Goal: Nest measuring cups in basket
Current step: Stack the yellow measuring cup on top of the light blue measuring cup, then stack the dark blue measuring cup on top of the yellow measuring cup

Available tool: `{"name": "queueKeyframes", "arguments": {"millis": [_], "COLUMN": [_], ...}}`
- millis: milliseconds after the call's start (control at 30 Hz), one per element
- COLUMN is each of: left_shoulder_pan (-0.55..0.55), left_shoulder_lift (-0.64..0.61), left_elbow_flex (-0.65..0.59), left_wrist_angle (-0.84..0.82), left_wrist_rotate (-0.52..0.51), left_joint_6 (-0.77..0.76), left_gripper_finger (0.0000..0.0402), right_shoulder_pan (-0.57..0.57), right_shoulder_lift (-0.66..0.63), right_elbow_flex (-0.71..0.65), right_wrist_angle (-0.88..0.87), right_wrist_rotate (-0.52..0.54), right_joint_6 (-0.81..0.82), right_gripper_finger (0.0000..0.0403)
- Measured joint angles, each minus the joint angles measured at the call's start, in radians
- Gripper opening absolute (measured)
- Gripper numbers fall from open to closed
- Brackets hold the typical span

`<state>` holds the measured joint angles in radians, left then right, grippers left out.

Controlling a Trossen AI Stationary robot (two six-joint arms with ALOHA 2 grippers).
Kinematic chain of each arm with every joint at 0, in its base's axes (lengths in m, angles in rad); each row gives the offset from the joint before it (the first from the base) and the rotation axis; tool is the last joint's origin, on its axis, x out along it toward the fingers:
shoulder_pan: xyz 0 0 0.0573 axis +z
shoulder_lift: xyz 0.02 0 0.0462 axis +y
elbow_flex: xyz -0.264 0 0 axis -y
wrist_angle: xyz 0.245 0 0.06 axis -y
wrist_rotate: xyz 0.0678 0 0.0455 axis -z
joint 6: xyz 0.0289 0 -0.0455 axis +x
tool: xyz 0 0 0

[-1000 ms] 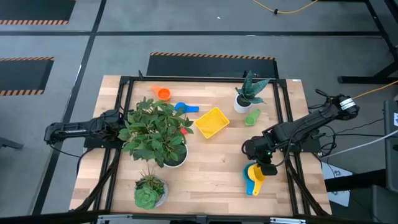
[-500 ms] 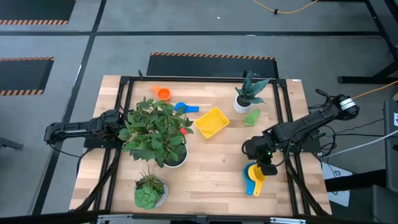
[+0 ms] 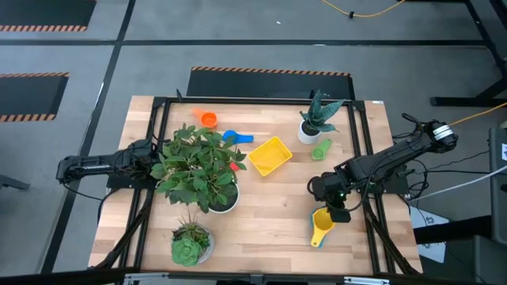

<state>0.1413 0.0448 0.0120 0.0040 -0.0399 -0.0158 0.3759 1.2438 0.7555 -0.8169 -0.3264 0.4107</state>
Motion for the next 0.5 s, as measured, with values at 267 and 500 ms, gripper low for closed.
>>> {"name": "queueKeyframes", "arguments": {"millis": [267,500], "left_shoulder_pan": [0.000,0.000], "left_shoulder_lift": [0.000,0.000], "left_elbow_flex": [0.000,0.000], "left_wrist_angle": [0.000,0.000], "left_wrist_rotate": [0.000,0.000], "left_joint_6": [0.000,0.000], "left_gripper_finger": [0.0160,0.0160], "right_shoulder_pan": [0.000,0.000], "right_shoulder_lift": [0.000,0.000], "right_elbow_flex": [0.000,0.000], "right_wrist_angle": [0.000,0.008], "right_wrist_rotate": [0.001,0.015], "right_joint_6": [-0.002,-0.003], "right_gripper_finger": [0.0122,0.0122]}}
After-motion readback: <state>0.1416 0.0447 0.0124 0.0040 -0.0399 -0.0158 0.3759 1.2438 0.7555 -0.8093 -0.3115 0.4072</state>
